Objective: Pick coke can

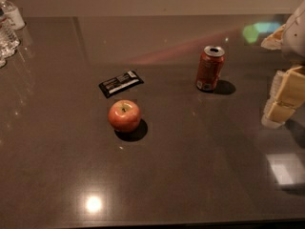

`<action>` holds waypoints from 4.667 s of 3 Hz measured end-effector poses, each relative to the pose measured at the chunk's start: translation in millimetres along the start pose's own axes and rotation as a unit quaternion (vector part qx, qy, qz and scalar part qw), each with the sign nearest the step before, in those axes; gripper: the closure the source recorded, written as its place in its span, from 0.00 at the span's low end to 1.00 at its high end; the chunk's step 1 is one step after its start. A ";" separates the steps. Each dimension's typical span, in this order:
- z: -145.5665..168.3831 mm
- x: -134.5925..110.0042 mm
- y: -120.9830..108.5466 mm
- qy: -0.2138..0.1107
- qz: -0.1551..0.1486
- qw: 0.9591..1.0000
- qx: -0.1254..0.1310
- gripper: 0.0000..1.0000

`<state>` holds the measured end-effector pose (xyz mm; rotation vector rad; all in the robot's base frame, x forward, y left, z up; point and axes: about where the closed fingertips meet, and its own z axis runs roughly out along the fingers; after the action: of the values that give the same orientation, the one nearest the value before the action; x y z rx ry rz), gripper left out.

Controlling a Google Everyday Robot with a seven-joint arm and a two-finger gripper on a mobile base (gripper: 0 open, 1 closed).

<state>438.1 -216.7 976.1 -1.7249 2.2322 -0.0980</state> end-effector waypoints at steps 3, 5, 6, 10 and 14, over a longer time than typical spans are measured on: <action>8.6 -2.8 -27.2 -0.020 0.012 0.999 0.021 0.00; 31.2 1.9 -69.3 -0.077 0.046 0.996 0.025 0.00; 47.8 -0.9 -91.8 -0.110 0.064 0.992 0.022 0.00; 122.7 -23.4 -153.3 -0.159 0.123 0.979 -0.005 0.00; 141.2 -59.9 -150.4 -0.192 0.121 0.973 -0.030 0.17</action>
Offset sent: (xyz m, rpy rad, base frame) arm 0.0273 -0.0024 -0.0038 0.0221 -0.0335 -0.0153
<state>632.3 -180.7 891.6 -1.3437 2.1423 0.3333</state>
